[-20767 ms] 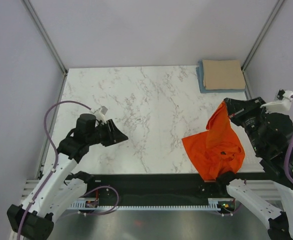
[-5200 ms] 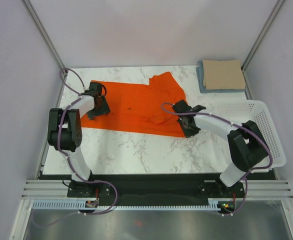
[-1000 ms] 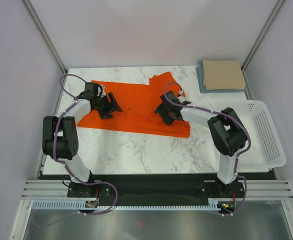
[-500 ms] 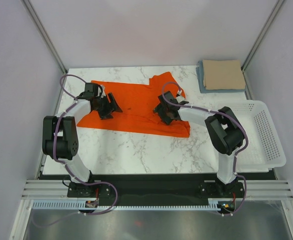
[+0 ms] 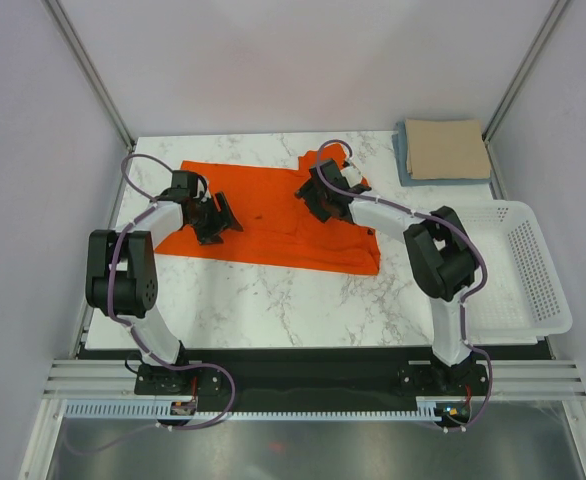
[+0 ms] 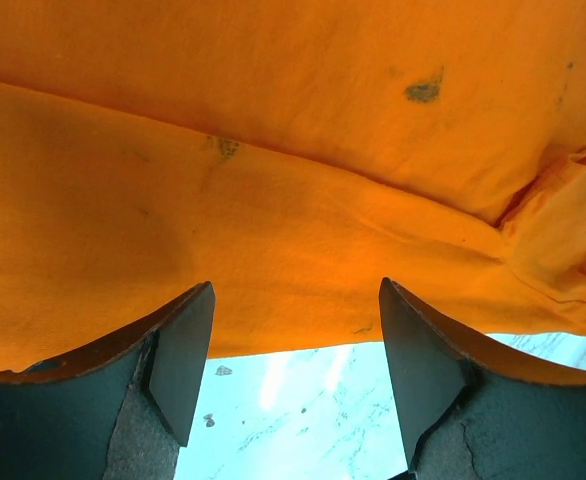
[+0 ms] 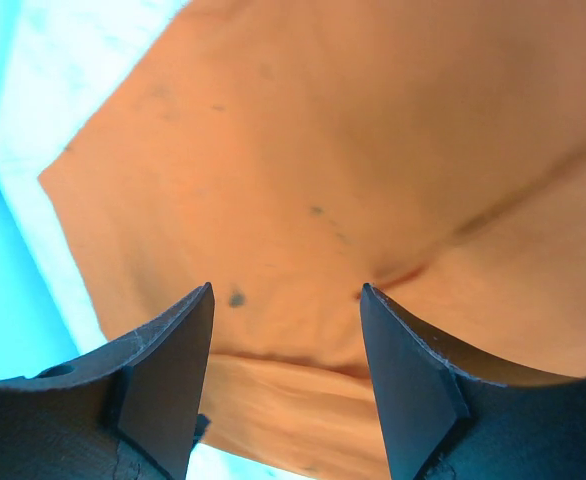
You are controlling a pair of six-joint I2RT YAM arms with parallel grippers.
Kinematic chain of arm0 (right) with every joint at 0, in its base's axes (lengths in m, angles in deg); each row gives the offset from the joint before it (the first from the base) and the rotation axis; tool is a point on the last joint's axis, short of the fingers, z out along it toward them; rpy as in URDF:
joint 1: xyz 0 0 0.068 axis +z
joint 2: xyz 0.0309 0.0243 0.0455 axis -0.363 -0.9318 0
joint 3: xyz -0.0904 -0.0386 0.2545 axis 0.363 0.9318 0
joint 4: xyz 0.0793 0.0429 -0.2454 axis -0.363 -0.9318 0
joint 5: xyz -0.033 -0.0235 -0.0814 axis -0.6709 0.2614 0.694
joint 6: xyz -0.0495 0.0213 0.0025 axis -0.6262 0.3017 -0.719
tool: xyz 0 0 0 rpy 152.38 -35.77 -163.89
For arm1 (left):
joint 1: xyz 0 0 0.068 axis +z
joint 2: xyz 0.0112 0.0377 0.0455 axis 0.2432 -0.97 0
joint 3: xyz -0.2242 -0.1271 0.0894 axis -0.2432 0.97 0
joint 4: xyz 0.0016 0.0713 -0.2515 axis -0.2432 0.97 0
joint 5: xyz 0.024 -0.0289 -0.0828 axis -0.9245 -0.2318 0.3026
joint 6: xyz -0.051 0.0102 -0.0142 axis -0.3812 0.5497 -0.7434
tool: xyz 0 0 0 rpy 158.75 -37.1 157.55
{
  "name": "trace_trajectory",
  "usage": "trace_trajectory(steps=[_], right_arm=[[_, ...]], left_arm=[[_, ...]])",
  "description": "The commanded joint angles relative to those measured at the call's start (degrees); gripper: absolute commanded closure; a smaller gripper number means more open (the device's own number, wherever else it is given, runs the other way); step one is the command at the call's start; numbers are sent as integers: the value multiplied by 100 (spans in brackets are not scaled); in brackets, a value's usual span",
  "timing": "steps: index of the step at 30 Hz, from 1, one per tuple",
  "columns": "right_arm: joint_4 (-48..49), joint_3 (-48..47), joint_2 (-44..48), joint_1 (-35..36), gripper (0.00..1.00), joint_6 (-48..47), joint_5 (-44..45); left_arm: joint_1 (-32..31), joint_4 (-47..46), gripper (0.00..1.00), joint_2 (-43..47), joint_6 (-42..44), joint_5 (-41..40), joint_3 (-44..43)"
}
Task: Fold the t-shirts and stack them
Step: Fold the tshirt
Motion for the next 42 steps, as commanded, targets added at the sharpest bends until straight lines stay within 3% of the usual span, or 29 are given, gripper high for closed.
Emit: trace_trajectory(steps=[1, 8, 14, 21, 25, 31, 42], right_arm=[[269, -343, -12, -29, 32, -318, -91], [-81, 570, 671, -362, 34, -459, -302], [-1390, 1141, 1498, -899, 37, -969, -425], [-1620, 1969, 2255, -1198, 38, -996, -566], [-989, 1812, 2028, -1216, 39, -1747, -768], [-1075, 898, 1149, -1295, 58, -3725, -399], [-1067, -70, 173, -1479, 66, -5406, -872]], left_arm=[[28, -6, 25, 12, 147, -212, 20], [46, 73, 25, 108, 217, -748, -15], [72, 117, 25, 47, 253, -1127, -76], [72, 170, 25, -208, 226, -1232, -138], [72, 187, 25, -226, 244, -1276, -120], [81, 205, 25, -208, 279, -1294, -77], [72, 231, 25, -270, 305, -1241, -76]])
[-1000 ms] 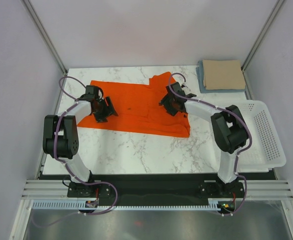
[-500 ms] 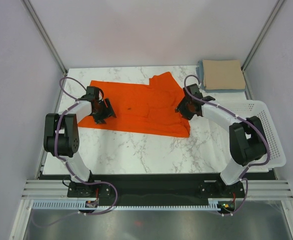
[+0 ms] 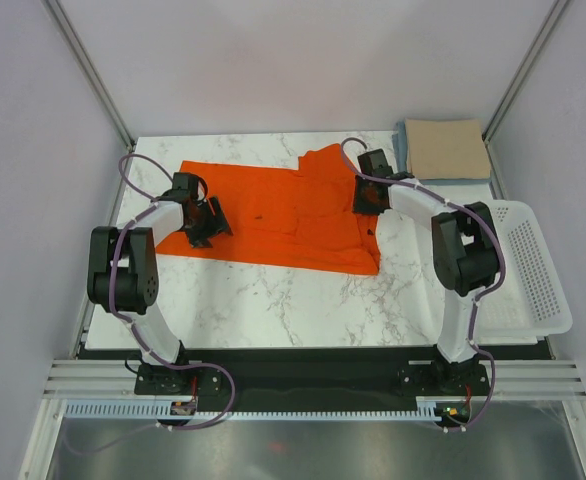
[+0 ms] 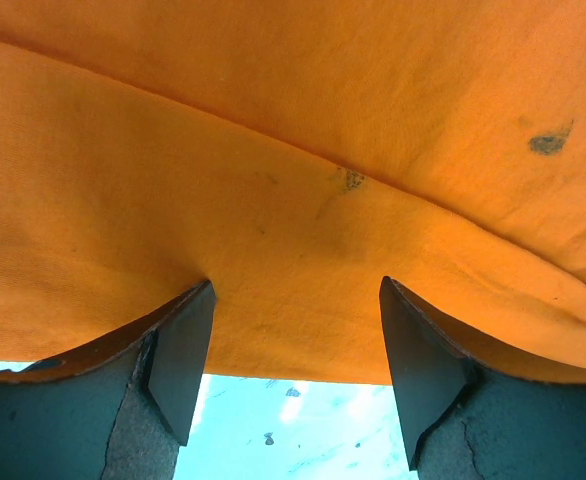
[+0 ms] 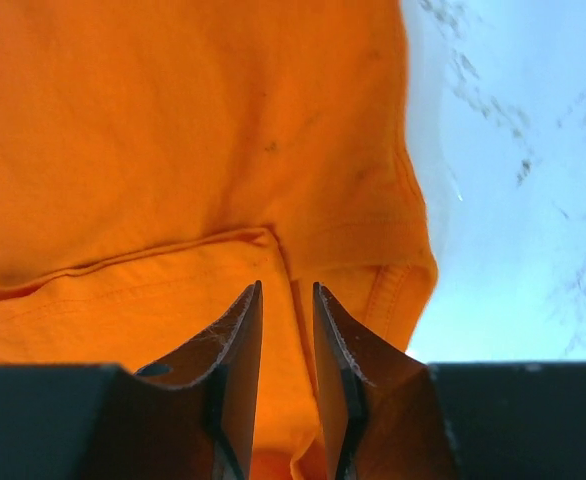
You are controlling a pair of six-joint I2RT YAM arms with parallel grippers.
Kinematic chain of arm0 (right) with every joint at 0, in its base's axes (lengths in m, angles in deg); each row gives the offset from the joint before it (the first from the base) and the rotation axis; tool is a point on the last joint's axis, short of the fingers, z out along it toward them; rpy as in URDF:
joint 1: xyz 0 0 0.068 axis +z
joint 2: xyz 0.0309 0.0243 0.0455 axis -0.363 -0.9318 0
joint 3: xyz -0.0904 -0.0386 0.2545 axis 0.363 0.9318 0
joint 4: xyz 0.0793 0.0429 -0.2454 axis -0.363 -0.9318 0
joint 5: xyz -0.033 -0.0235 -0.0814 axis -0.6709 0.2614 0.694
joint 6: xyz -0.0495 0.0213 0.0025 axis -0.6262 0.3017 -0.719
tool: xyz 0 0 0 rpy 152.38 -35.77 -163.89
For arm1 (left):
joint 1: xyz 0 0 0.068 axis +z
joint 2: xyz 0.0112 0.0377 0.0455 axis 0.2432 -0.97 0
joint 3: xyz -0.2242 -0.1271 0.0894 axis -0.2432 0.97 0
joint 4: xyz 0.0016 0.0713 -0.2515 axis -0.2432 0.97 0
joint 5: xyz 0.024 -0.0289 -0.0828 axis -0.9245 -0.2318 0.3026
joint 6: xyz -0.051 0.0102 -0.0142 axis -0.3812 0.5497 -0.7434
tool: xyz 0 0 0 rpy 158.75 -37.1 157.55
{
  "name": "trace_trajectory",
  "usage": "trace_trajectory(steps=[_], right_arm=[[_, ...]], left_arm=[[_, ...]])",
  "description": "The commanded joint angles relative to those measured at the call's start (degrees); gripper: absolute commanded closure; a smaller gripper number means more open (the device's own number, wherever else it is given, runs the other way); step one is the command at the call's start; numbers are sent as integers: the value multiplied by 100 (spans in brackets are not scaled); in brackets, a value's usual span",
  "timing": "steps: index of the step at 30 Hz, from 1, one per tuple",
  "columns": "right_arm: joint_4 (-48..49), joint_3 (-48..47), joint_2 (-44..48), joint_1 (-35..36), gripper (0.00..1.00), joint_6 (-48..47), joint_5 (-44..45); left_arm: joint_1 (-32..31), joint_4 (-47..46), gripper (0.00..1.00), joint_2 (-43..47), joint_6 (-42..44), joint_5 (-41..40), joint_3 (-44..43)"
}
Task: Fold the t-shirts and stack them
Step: Fold the tshirt
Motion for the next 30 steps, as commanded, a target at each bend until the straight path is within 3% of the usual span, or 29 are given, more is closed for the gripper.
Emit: trace_trajectory(steps=[1, 15, 18, 19, 22, 30], right_arm=[[107, -393, -173, -76, 66, -783, -368], [63, -710, -700, -138, 67, -1187, -861], [63, -754, -727, -138, 76, -1249, -879], [63, -772, -727, -138, 86, -1284, -870], [81, -772, -648, -138, 100, -1451, -870], [467, -404, -288, -138, 100, -1750, -809]], left_arm=[[39, 94, 25, -99, 255, -164, -76], [30, 111, 25, -160, 255, -199, -50], [31, 111, 25, -161, 246, -207, -50], [30, 120, 25, -169, 255, -208, -50], [30, 129, 25, -178, 246, -225, -41], [30, 120, 25, -222, 229, -339, -33]])
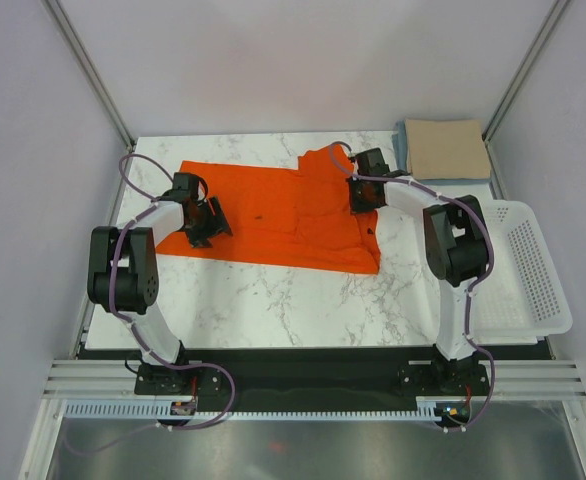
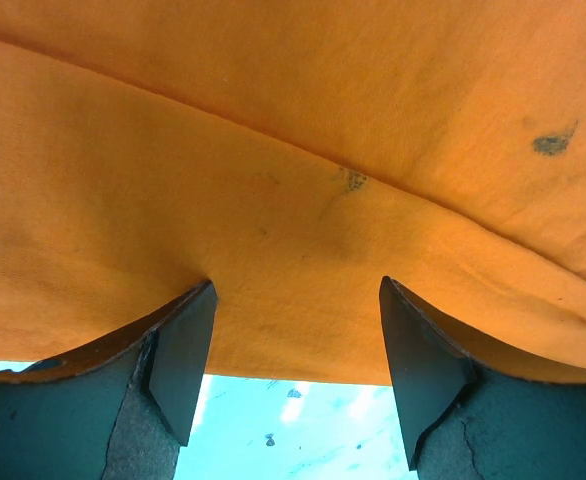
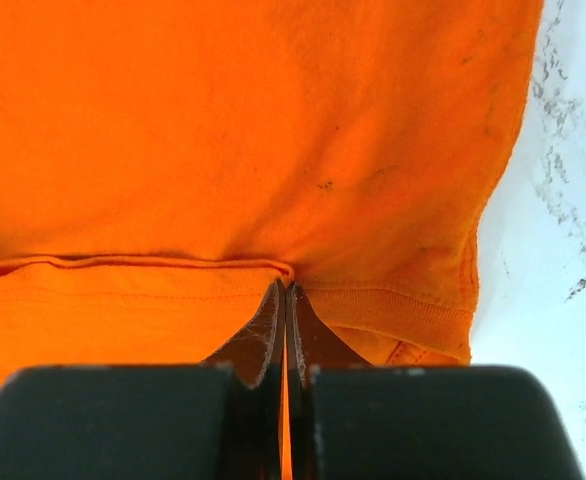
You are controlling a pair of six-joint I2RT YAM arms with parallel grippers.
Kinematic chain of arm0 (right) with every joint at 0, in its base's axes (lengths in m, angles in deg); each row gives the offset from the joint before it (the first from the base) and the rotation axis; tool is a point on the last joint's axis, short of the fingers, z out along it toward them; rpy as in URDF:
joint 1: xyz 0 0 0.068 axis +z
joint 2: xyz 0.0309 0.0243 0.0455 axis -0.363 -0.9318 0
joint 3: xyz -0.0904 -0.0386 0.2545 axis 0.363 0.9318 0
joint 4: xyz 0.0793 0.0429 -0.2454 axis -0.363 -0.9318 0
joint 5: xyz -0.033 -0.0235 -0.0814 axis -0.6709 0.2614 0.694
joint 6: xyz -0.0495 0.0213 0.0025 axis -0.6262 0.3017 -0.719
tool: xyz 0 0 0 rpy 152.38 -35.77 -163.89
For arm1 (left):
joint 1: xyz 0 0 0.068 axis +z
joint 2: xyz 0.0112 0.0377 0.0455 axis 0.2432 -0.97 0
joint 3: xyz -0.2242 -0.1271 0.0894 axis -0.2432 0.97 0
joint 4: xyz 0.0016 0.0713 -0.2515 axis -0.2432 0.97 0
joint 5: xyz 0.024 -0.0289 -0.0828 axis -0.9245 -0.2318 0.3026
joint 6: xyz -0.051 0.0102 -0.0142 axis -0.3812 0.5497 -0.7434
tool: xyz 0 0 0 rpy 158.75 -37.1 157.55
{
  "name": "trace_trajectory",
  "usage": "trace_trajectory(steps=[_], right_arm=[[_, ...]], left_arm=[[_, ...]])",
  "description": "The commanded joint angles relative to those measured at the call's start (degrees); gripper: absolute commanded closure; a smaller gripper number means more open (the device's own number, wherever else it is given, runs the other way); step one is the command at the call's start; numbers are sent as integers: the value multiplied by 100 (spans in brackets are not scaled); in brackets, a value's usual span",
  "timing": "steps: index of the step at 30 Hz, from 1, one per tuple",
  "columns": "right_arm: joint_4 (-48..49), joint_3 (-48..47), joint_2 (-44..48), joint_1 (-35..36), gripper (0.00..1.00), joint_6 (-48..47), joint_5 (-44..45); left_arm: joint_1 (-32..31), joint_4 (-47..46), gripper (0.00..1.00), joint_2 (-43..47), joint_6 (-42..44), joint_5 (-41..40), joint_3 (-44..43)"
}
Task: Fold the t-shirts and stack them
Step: Fold the tshirt
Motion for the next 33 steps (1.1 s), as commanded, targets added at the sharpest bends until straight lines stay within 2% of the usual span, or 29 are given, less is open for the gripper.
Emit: trace_trajectory(steps=[1, 9, 22, 29, 33], right_arm=[[502, 196, 429, -18, 100, -270, -2], [1417, 811, 912, -27, 100, -472, -187], [2426, 970, 781, 44, 100, -1219, -802], [2296, 917, 676, 53, 100, -1369, -513], [1945, 707, 509, 53, 94, -1281, -319]], left_arm=[[37, 129, 25, -220, 229, -293, -33], [37, 129, 25, -299, 211, -258, -33], [-16, 129, 25, -396, 193, -320, 11], [-33, 155, 25, -405, 202, -399, 38], [-68, 172, 25, -300, 193, -338, 38]])
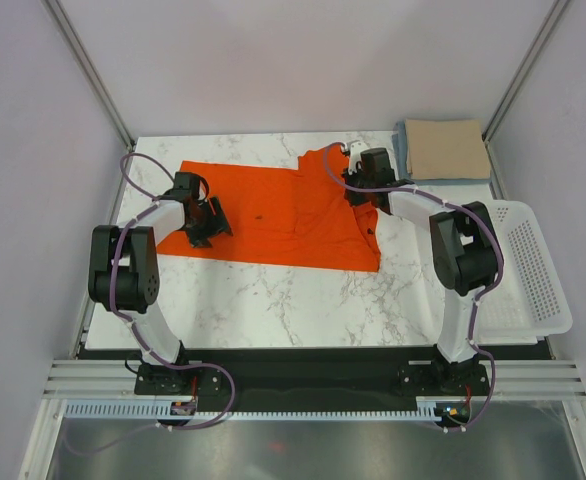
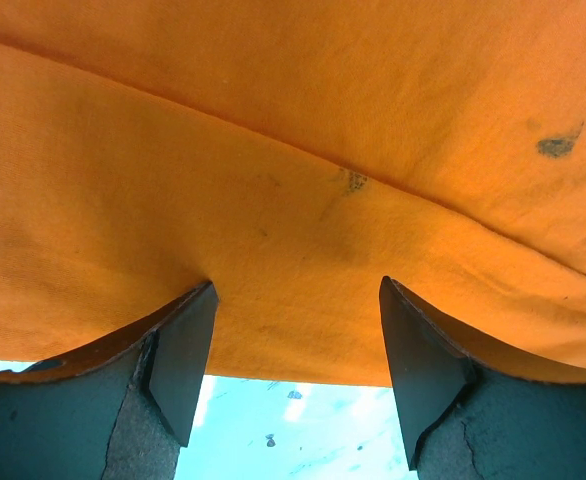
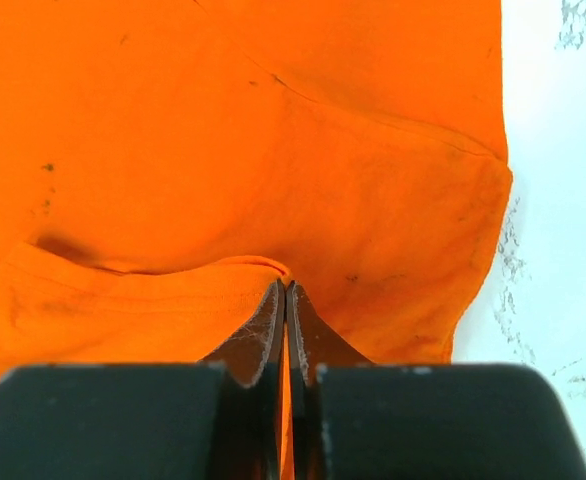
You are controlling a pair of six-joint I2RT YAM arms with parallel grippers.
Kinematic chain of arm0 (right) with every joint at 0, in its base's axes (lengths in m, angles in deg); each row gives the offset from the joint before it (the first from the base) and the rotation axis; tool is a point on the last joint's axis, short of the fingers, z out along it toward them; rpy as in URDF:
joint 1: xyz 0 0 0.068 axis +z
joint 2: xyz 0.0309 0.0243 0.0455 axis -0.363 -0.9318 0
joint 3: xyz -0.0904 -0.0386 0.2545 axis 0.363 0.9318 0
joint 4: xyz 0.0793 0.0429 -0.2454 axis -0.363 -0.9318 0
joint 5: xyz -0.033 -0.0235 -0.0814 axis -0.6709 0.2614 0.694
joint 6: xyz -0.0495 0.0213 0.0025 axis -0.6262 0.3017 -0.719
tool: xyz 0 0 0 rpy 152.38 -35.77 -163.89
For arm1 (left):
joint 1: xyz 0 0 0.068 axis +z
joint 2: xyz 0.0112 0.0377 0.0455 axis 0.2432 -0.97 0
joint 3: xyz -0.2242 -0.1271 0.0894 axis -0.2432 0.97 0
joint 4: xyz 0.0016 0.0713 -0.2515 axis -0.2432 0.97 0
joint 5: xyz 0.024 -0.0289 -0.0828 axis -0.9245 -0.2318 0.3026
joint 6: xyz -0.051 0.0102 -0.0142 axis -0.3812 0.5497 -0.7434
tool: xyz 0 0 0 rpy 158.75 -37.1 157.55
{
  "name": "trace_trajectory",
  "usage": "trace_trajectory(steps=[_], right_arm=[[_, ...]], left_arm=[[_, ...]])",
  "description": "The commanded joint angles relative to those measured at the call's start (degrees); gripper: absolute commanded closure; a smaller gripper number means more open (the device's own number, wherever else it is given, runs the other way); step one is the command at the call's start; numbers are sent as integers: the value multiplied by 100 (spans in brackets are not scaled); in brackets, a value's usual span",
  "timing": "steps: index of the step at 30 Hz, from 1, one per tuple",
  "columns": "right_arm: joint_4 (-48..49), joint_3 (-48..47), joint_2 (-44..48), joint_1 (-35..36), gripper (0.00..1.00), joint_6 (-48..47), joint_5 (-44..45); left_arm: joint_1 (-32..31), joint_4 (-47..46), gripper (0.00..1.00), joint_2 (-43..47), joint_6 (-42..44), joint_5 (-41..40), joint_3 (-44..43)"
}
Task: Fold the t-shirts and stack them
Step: Fold the tshirt
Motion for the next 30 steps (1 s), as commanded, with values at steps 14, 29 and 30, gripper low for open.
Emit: trace_trajectory(steps=[14, 29, 30], right_arm=[[-275, -148, -75, 13, 100, 115, -57], [-117, 37, 57, 31, 100, 167, -216], [-108, 37, 66, 22, 100, 158, -251]], left_arm=[[-661, -152, 35, 244, 685, 1890, -1133], [-2042, -583, 50, -1883, 792, 2066, -2935], [-2050, -609, 51, -1953, 774, 2066, -3005]])
